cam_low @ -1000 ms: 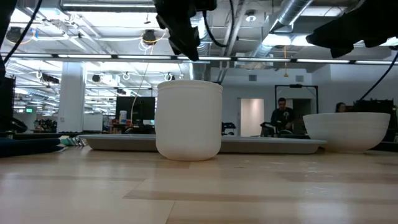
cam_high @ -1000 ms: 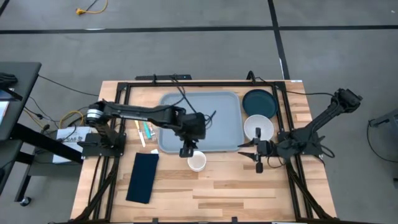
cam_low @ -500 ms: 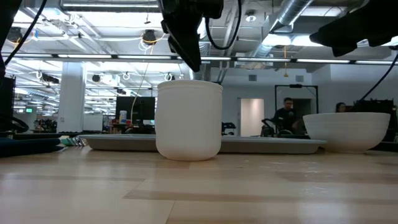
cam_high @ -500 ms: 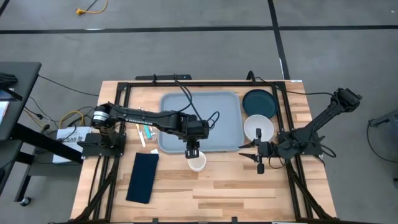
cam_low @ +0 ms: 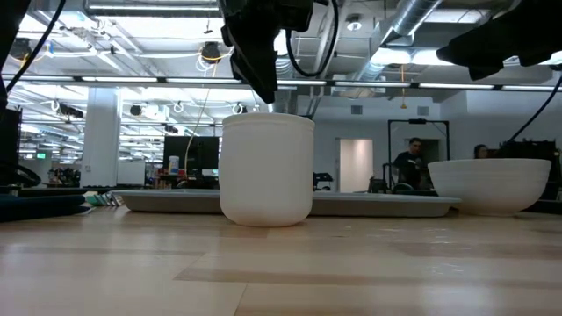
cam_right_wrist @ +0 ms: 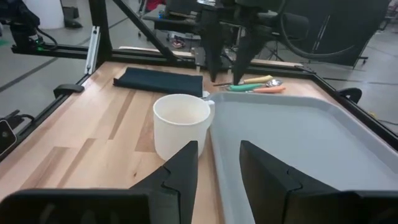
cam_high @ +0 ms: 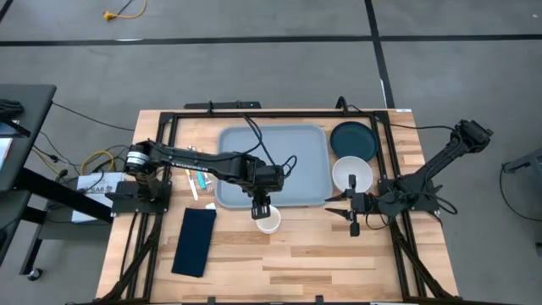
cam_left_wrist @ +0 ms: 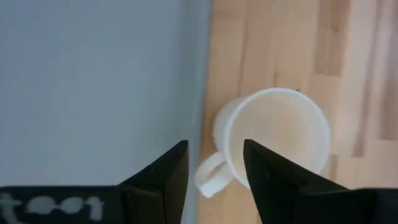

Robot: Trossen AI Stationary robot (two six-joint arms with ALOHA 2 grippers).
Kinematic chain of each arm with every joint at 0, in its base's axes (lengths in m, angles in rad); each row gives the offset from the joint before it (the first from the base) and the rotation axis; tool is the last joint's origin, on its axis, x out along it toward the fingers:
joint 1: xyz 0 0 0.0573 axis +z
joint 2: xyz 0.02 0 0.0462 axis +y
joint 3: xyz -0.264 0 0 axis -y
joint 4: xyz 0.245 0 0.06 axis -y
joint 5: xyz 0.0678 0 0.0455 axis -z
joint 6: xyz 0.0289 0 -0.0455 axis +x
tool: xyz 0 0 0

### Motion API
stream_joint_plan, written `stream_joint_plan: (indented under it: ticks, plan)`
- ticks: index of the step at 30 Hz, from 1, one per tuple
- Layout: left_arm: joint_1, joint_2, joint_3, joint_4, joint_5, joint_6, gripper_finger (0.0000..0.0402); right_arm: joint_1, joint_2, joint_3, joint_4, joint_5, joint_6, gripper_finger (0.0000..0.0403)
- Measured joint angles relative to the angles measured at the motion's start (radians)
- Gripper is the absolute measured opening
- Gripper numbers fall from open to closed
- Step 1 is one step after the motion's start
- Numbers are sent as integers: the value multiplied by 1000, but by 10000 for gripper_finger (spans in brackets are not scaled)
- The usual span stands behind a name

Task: Set up tray
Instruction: Put the white cup on the top left corner of the gray tray

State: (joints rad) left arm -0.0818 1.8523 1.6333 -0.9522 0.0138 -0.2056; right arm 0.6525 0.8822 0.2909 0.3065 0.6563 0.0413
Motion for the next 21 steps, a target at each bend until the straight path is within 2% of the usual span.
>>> stream_joint_plan:
  ticks: [5, 21]
  plan:
    - [-4, 7, 1, 1, -75, 0, 142, 0, 0, 0, 0, 0, -16, 113]
    - [-44, 83, 0, -9, -81, 43, 142, 0, 0, 2, 0, 0, -18, 113]
